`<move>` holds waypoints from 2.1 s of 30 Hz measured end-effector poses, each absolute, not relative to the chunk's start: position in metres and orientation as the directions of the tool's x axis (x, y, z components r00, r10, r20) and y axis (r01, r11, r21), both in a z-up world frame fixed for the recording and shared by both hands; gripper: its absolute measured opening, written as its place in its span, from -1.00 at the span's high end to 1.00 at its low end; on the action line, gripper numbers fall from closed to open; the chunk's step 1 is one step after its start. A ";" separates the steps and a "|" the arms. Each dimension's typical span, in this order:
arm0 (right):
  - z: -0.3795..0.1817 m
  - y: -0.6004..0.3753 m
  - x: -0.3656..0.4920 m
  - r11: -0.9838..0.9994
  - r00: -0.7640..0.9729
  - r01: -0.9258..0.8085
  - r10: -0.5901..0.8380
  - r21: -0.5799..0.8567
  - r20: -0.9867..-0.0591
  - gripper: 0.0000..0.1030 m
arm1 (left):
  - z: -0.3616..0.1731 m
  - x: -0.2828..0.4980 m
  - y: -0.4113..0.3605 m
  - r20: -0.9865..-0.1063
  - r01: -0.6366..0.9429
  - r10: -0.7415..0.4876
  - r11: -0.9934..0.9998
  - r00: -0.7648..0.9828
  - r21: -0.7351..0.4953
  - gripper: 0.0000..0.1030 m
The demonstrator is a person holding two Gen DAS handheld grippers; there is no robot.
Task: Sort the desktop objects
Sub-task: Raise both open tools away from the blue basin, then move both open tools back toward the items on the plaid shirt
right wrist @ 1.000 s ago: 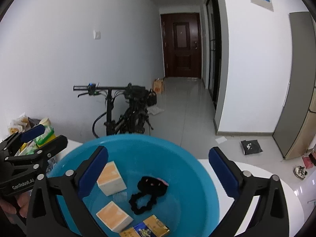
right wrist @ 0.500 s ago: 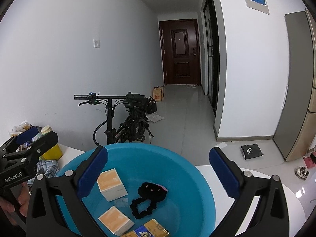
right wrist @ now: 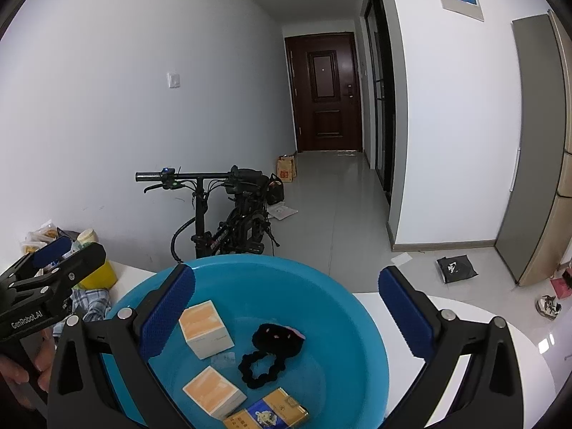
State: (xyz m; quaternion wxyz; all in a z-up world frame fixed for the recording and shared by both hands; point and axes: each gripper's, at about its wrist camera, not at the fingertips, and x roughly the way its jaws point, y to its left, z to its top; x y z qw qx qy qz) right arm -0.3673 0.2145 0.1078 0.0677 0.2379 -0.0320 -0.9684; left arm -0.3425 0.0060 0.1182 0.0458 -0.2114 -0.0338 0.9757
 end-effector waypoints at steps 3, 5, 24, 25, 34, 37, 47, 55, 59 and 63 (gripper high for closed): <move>0.111 0.215 -0.360 -0.988 -0.877 0.124 -0.152 0.092 -0.455 -0.99 | 0.122 -0.334 0.006 -0.406 -0.075 0.102 -0.994 -0.908 -0.082 -1.00; 0.114 0.214 -0.354 -0.988 -0.879 0.124 -0.151 0.089 -0.453 -0.99 | 0.125 -0.329 0.006 -0.405 -0.077 0.105 -0.993 -0.908 -0.084 -1.00; 0.149 0.201 -0.279 -0.988 -0.896 0.147 -0.150 0.038 -0.417 -0.99 | 0.161 -0.249 -0.001 -0.374 -0.077 0.103 -0.994 -0.922 -0.084 -1.00; 0.151 0.200 -0.274 -0.989 -0.898 0.147 -0.148 0.034 -0.415 -0.99 | 0.163 -0.244 -0.002 -0.371 -0.076 0.101 -0.994 -0.923 -0.081 -1.00; 0.166 0.195 -0.230 -0.988 -0.911 0.151 -0.145 0.015 -0.386 -0.99 | 0.178 -0.197 -0.004 -0.349 -0.076 0.095 -0.995 -0.932 -0.067 -1.00; 0.170 0.194 -0.217 -0.988 -0.915 0.154 -0.147 0.013 -0.376 -0.99 | 0.183 -0.182 -0.006 -0.337 -0.077 0.096 -0.995 -0.936 -0.069 -1.00; 0.180 0.193 -0.178 -0.988 -0.926 0.155 -0.147 0.007 -0.349 -0.99 | 0.195 -0.136 -0.007 -0.306 -0.081 0.099 -0.994 -0.947 -0.069 -1.00; 0.189 0.197 -0.152 -0.988 -0.935 0.154 -0.147 0.004 -0.323 -0.99 | 0.203 -0.110 -0.003 -0.284 -0.091 0.102 -0.995 -0.954 -0.051 -1.00; 0.188 0.199 -0.146 -0.989 -0.935 0.150 -0.144 0.006 -0.323 -0.99 | 0.206 -0.101 0.000 -0.277 -0.101 0.110 -0.994 -0.954 -0.048 -1.00; 0.187 0.200 -0.142 -0.989 -0.936 0.148 -0.143 0.009 -0.322 -0.99 | 0.209 -0.097 0.001 -0.271 -0.100 0.109 -0.994 -0.956 -0.044 -1.00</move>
